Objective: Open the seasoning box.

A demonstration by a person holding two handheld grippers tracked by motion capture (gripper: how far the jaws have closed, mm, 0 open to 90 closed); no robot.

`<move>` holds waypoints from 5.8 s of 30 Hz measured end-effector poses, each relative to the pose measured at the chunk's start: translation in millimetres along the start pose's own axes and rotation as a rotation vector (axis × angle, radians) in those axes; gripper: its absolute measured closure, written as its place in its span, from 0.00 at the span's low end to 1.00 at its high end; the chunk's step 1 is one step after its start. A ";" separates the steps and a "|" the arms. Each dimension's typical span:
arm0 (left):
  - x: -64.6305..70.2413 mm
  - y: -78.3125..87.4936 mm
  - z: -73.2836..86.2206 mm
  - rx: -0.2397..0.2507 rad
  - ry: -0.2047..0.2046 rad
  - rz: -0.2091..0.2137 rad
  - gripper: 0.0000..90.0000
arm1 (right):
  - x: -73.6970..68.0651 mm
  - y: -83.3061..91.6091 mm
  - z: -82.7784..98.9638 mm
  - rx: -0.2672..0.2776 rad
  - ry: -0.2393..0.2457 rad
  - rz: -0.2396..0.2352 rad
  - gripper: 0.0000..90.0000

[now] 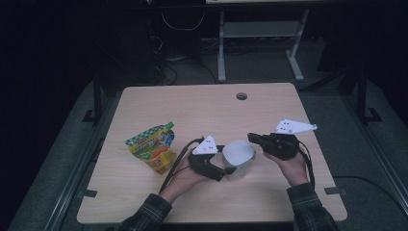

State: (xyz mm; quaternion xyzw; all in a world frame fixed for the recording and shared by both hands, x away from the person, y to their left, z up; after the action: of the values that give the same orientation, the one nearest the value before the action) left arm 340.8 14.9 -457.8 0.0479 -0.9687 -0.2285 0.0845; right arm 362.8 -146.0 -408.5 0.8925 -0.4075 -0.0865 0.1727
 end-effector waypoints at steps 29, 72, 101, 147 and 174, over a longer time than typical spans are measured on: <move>2.2 11.7 -12.2 0.056 0.002 0.003 0.27 | 0.6 2.7 -1.8 0.006 -0.005 0.004 1.00; -3.2 20.0 -21.4 0.110 0.036 -0.010 0.91 | 2.9 6.7 -3.2 0.013 -0.009 0.009 1.00; -3.3 23.1 -30.9 0.108 0.031 0.033 1.00 | 3.2 0.1 18.1 -0.067 0.003 0.000 1.00; -2.5 32.4 -31.9 0.085 0.043 0.039 1.00 | 12.1 -5.7 32.8 -0.112 -0.024 0.017 1.00; -1.8 54.3 -19.2 0.026 0.077 0.034 0.70 | 33.3 24.2 58.8 -0.141 -0.085 0.110 0.75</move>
State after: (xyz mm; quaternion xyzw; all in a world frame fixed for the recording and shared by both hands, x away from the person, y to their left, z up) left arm 343.2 55.2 -416.6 0.0413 -0.9683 -0.2125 0.1248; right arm 350.3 -199.9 -454.1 0.8501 -0.4557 -0.1430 0.2220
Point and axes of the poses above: each handheld gripper's, and its own axes: y roughly backward along the jaws, z roughly out of its underside, x roughly to its right, the point moved 7 cm from there along -y, roughly forward along the jaws, and after that the axes turned 12 degrees about z, right-handed, at the moved point
